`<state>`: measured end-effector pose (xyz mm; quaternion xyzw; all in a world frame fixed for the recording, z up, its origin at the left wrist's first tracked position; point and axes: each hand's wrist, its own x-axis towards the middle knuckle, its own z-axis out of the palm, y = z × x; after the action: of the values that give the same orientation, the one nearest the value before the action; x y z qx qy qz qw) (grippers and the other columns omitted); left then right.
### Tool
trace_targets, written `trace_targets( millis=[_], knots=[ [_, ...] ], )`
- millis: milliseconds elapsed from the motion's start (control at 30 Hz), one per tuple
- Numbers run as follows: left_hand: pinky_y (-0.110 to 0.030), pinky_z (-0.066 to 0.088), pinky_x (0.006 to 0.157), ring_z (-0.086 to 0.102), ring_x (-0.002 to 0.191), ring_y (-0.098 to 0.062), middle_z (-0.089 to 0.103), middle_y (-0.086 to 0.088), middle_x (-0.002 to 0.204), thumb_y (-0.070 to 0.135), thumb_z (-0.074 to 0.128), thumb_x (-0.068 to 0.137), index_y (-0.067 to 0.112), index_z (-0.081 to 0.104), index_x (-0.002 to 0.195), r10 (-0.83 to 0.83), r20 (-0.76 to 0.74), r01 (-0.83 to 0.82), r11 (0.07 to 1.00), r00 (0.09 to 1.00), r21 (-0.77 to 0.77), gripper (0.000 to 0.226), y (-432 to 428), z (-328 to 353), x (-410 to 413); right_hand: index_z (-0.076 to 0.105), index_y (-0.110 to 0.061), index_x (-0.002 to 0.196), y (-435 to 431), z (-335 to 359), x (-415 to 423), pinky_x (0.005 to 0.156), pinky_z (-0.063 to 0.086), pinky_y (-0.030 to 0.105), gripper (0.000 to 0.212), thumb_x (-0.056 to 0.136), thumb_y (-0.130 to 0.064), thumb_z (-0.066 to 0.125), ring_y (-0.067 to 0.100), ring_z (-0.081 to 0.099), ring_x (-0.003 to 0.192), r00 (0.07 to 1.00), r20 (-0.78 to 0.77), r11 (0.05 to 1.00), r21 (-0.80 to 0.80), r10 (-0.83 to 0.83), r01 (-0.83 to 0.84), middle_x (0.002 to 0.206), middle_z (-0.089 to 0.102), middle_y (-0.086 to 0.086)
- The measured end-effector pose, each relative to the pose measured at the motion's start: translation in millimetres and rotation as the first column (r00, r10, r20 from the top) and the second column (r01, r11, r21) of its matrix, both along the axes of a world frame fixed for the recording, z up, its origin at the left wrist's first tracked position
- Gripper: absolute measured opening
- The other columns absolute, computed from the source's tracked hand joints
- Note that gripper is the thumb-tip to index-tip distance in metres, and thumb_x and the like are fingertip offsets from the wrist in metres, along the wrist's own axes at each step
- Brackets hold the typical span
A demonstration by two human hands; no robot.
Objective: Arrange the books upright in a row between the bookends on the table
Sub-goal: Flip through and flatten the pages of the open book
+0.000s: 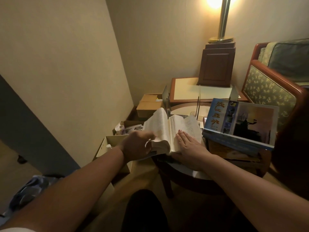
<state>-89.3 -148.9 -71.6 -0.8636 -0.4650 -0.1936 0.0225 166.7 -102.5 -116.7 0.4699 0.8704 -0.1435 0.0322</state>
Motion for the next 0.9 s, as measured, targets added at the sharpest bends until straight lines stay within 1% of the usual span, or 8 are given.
trace_targets(
  millis=[67, 167, 300, 400, 500, 567, 667, 900],
  knots=[
    [-0.034, 0.064, 0.070, 0.075, 0.092, -0.024, 0.073, -0.010, 0.114, 0.008, 0.072, 0.085, 0.020, 0.046, 0.139, 0.042, 0.026, -0.041, 0.998, 0.999, -0.048, 0.061, 1.3, 2.4, 7.2, -0.014, -0.018, 0.161, -0.9, 0.7, 0.4, 0.127, -0.005, 0.043, 0.097, 0.097, -0.068, 0.040, 0.020, -0.019, 0.154, 1.000, 0.003, 1.000, 0.009, 0.004, -0.004, 0.169, -0.019, 0.003],
    [-0.034, 0.062, 0.073, 0.067, 0.090, -0.024, 0.064, -0.013, 0.119, 0.012, 0.074, 0.086, 0.032, 0.021, 0.157, 0.021, -0.175, -0.026, 0.999, 0.984, -0.023, 0.092, 10.1, 1.1, 12.5, -0.013, -0.018, 0.161, -2.2, 2.1, 1.3, 0.126, -0.006, 0.043, 0.097, 0.098, -0.068, 0.040, 0.020, -0.020, 0.154, 1.000, 0.000, 1.000, 0.016, 0.008, -0.008, 0.169, -0.019, 0.003],
    [-0.040, 0.059, 0.082, 0.053, 0.103, -0.023, 0.052, -0.012, 0.123, 0.024, 0.078, 0.085, 0.035, 0.034, 0.153, 0.078, -0.304, -0.070, 0.997, 0.949, 0.039, 0.082, 11.3, -1.5, 14.6, -0.014, -0.019, 0.161, -2.4, 3.1, 1.6, 0.126, -0.006, 0.043, 0.096, 0.098, -0.067, 0.040, 0.020, -0.020, 0.154, 1.000, 0.007, 1.000, 0.008, 0.013, -0.013, 0.169, -0.020, 0.002],
    [-0.053, 0.050, 0.098, 0.039, 0.132, -0.033, 0.042, -0.011, 0.143, 0.023, 0.080, 0.081, 0.030, 0.045, 0.145, 0.130, -0.305, -0.108, 0.990, 0.943, 0.086, 0.073, 7.2, 3.1, 12.8, -0.013, -0.019, 0.161, -3.6, 1.8, 2.4, 0.124, -0.009, 0.040, 0.095, 0.098, -0.066, 0.041, 0.020, -0.020, 0.154, 1.000, -0.012, 1.000, 0.015, 0.015, -0.015, 0.169, -0.020, 0.003],
    [-0.059, 0.039, 0.112, 0.021, 0.152, -0.031, 0.029, -0.004, 0.162, 0.030, 0.078, 0.083, 0.026, 0.049, 0.138, 0.141, -0.337, -0.148, 0.989, 0.931, 0.004, 0.062, 6.0, 3.4, 12.1, -0.012, -0.019, 0.161, -4.1, 1.1, 2.0, 0.122, -0.009, 0.040, 0.094, 0.099, -0.065, 0.040, 0.020, -0.020, 0.153, 1.000, -0.016, 1.000, 0.021, 0.013, -0.013, 0.169, -0.020, 0.002],
    [-0.058, 0.037, 0.114, 0.020, 0.154, -0.027, 0.031, -0.001, 0.163, 0.029, 0.079, 0.084, 0.024, 0.048, 0.138, 0.156, -0.337, -0.185, 0.981, 0.929, -0.055, 0.063, 5.4, 0.9, 12.0, -0.012, -0.018, 0.161, -4.2, 2.1, 1.0, 0.122, -0.010, 0.039, 0.093, 0.099, -0.066, 0.039, 0.020, -0.020, 0.154, 1.000, -0.006, 1.000, 0.017, 0.011, -0.011, 0.169, -0.020, 0.003],
    [-0.045, 0.035, 0.119, 0.029, 0.150, -0.025, 0.040, -0.006, 0.158, 0.014, 0.077, 0.085, 0.017, 0.048, 0.138, 0.182, -0.339, -0.236, 0.964, 0.923, -0.123, 0.061, 0.4, 0.7, 16.1, -0.011, -0.017, 0.161, -4.4, 3.2, -0.8, 0.118, -0.011, 0.036, 0.094, 0.099, -0.067, 0.038, 0.020, -0.019, 0.154, 1.000, -0.008, 1.000, 0.017, 0.005, -0.005, 0.169, -0.019, 0.004],
    [-0.036, 0.053, 0.101, 0.049, 0.133, -0.027, 0.042, -0.006, 0.148, 0.005, 0.073, 0.086, 0.021, 0.038, 0.142, 0.228, -0.329, -0.316, 0.917, 0.916, -0.245, 0.067, -9.2, -13.8, 28.6, -0.012, -0.016, 0.161, -6.5, 3.4, -5.7, 0.117, -0.011, 0.037, 0.099, 0.098, -0.068, 0.043, 0.021, -0.020, 0.154, 1.000, 0.014, 1.000, 0.021, -0.006, 0.006, 0.168, -0.021, 0.005]
  ],
)
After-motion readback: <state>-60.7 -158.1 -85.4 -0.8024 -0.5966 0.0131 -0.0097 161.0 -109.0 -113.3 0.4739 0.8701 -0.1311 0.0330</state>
